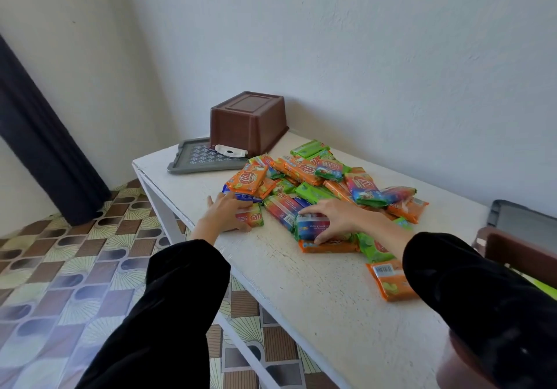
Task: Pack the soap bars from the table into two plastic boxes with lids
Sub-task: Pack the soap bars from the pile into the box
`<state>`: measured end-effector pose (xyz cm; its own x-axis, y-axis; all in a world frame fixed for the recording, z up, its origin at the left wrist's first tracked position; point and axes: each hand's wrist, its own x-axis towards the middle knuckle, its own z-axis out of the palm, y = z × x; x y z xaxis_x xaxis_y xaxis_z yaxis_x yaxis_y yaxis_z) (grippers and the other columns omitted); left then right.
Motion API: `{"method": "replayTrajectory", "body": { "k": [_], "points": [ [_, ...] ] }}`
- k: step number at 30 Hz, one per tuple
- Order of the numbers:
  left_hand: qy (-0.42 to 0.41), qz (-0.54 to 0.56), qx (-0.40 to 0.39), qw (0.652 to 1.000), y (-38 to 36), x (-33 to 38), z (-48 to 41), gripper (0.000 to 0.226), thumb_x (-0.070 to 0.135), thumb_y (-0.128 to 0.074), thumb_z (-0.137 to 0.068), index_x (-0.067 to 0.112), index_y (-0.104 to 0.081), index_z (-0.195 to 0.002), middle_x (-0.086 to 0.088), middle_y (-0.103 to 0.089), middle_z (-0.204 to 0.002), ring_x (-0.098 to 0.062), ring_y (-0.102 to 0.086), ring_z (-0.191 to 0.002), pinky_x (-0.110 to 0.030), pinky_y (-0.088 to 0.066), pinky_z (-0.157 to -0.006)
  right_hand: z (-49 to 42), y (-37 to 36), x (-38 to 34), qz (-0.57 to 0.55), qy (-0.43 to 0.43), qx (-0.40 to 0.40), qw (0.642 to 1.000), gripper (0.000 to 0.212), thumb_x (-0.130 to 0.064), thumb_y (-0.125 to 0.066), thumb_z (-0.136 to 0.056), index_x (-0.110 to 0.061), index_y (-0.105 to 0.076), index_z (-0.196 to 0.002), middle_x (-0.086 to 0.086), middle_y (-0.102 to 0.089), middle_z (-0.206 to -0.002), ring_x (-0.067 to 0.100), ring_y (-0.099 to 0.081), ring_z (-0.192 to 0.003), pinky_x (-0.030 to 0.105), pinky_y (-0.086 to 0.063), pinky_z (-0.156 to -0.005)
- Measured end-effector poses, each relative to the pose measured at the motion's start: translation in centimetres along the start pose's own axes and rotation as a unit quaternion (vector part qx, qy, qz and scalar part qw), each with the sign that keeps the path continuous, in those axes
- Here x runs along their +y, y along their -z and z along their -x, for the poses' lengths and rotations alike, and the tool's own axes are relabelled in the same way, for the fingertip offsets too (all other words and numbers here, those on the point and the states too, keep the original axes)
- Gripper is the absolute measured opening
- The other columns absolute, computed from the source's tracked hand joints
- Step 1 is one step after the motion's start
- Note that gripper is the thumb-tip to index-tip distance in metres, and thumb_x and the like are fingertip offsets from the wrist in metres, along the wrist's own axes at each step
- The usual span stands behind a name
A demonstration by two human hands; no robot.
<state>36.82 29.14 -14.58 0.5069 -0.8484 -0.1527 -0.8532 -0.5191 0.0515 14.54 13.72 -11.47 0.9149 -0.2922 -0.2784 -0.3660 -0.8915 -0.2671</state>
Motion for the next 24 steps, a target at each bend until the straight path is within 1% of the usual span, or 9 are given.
{"method": "replayTrajectory", "body": {
  "k": [2,5,8,11,15,17,20,22,24],
  "points": [
    [0.001,0.029,0.012,0.999,-0.6,-0.1,0.3,0.072,0.055,-0.063,-0.077,0.032,-0.036,-0.140,-0.006,-0.042,-0.130,-0.028,-0.034,-0.124,-0.048,-0.023,-0.109,0.0,0.0,-0.1,0.007,0.000,0.003,1.000,0.076,-0.042,-0.070,-0.077,-0.034,-0.030,-0.142,0.005,-0.042,-0.135,0.021,-0.042,-0.118,0.025,-0.031,-0.082],
    [-0.008,0.124,0.035,0.992,-1.3,0.0,0.9,0.071,0.048,-0.068,-0.076,0.025,-0.042,-0.139,-0.007,-0.048,-0.130,-0.023,-0.041,-0.119,-0.031,-0.032,-0.099,0.3,0.0,-0.4,0.022,0.001,-0.004,1.000,0.074,-0.042,-0.070,-0.078,-0.037,-0.032,-0.141,0.005,-0.042,-0.133,0.021,-0.042,-0.117,0.026,-0.033,-0.082],
    [-0.032,0.151,0.052,0.987,-0.4,0.8,1.8,0.068,0.044,-0.074,-0.071,0.022,-0.052,-0.132,-0.003,-0.056,-0.117,-0.015,-0.044,-0.100,-0.021,-0.031,-0.082,0.8,0.6,-0.5,0.010,-0.008,0.001,1.000,0.072,-0.038,-0.073,-0.075,-0.038,-0.039,-0.138,0.004,-0.047,-0.129,0.018,-0.047,-0.107,0.026,-0.035,-0.079],
    [-0.095,0.159,0.068,0.980,2.2,3.1,2.3,0.064,0.040,-0.077,-0.070,0.020,-0.057,-0.127,-0.002,-0.058,-0.111,-0.012,-0.041,-0.098,-0.022,-0.030,-0.082,2.6,2.8,-0.4,-0.039,-0.021,0.062,0.997,0.070,-0.036,-0.076,-0.072,-0.037,-0.044,-0.134,0.007,-0.060,-0.115,0.013,-0.051,-0.080,0.024,-0.039,-0.066],
    [-0.180,0.185,0.128,0.958,7.4,8.5,2.8,0.063,0.041,-0.079,-0.066,0.026,-0.059,-0.124,-0.004,-0.053,-0.099,-0.019,-0.047,-0.096,-0.032,-0.038,-0.084,8.4,7.4,0.0,-0.064,-0.052,0.165,0.983,0.069,-0.034,-0.079,-0.070,-0.036,-0.049,-0.131,0.004,-0.062,-0.116,0.019,-0.059,-0.092,0.030,-0.045,-0.081],
    [-0.242,0.185,0.144,0.942,9.7,12.0,3.3,0.067,0.042,-0.080,-0.064,0.027,-0.058,-0.125,-0.005,-0.050,-0.095,-0.020,-0.048,-0.089,-0.027,-0.037,-0.079,12.3,9.6,0.5,-0.055,-0.079,0.193,0.976,0.069,-0.035,-0.079,-0.069,-0.035,-0.049,-0.132,0.004,-0.062,-0.119,0.014,-0.055,-0.092,0.028,-0.042,-0.082],
    [-0.340,0.176,0.152,0.911,12.3,18.2,4.7,0.073,0.043,-0.081,-0.064,0.022,-0.055,-0.129,-0.003,-0.049,-0.092,-0.015,-0.046,-0.084,-0.010,-0.032,-0.066,18.9,11.4,1.1,-0.026,-0.141,0.209,0.967,0.071,-0.036,-0.079,-0.069,-0.036,-0.046,-0.133,0.005,-0.062,-0.118,0.013,-0.052,-0.091,0.025,-0.039,-0.083],
    [-0.395,0.173,0.131,0.893,13.1,22.5,5.8,0.068,0.040,-0.080,-0.066,0.020,-0.056,-0.127,-0.001,-0.052,-0.096,-0.014,-0.050,-0.088,-0.005,-0.035,-0.068,23.6,11.4,1.5,-0.006,-0.187,0.212,0.959,0.073,-0.037,-0.079,-0.069,-0.037,-0.045,-0.133,0.005,-0.061,-0.117,0.015,-0.052,-0.090,0.025,-0.038,-0.082],
    [-0.454,0.155,0.098,0.872,13.1,26.6,7.0,0.070,0.048,-0.079,-0.062,0.015,-0.059,-0.121,0.000,-0.052,-0.098,-0.014,-0.051,-0.089,-0.006,-0.036,-0.069,27.9,10.5,1.9,0.000,-0.228,0.206,0.952,0.075,-0.039,-0.078,-0.068,-0.037,-0.042,-0.134,0.002,-0.060,-0.117,0.014,-0.050,-0.092,0.023,-0.036,-0.081]
  ]
}}
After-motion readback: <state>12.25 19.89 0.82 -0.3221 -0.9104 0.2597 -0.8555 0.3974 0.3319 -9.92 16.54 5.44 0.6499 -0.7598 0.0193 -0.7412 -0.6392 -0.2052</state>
